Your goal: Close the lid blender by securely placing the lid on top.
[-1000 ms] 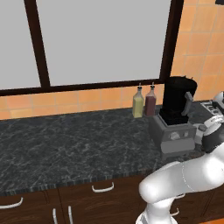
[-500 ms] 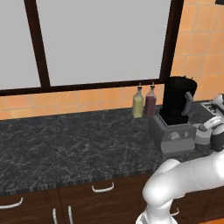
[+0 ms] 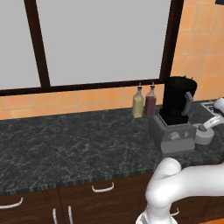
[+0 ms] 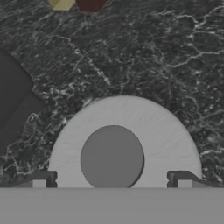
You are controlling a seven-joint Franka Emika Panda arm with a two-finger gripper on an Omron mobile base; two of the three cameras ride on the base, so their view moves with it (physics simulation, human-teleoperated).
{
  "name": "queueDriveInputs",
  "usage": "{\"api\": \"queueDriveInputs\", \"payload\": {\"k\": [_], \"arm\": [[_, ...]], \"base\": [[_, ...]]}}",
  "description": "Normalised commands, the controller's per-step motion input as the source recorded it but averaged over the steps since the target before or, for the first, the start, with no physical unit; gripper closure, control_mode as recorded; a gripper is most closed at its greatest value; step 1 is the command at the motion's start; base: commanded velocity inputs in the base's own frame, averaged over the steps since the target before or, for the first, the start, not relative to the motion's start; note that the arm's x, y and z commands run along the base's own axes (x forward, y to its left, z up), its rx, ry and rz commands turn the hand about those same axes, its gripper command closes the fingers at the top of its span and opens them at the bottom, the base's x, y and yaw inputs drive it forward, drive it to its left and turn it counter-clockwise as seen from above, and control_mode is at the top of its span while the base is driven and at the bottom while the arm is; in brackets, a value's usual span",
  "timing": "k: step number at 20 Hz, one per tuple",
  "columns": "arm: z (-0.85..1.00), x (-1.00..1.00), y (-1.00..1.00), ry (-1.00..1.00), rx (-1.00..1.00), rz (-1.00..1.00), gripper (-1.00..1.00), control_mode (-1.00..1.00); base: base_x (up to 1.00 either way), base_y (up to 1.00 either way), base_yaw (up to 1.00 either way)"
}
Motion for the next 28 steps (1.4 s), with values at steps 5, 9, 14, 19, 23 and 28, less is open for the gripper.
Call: {"api": "queueDriveInputs", "payload": {"k": [5, 9, 14, 19, 23, 28], "arm": [[-0.18, 0.00, 0.16, 0.00, -0.02, 0.00, -1.00, -1.00], [-0.14, 0.00, 0.21, 0.00, -0.03, 0.00, -1.00, -1.00], [-0.17, 0.00, 0.22, 0.00, -0.03, 0.00, -1.00, -1.00], [-0.25, 0.00, 0.33, 0.00, -0.06, -0.02, -1.00, -1.00], [-0.31, 0.02, 0.36, 0.00, -0.07, -0.03, -1.00, -1.00], [-0.39, 0.06, 0.32, 0.00, -0.08, -0.04, 1.00, -1.00]], "base": [[0.00, 0.00, 0.00], [0.00, 0.00, 0.00], [0.00, 0.00, 0.00], [0.00, 0.00, 0.00], [0.00, 0.00, 0.00], [0.00, 0.00, 0.00]]}}
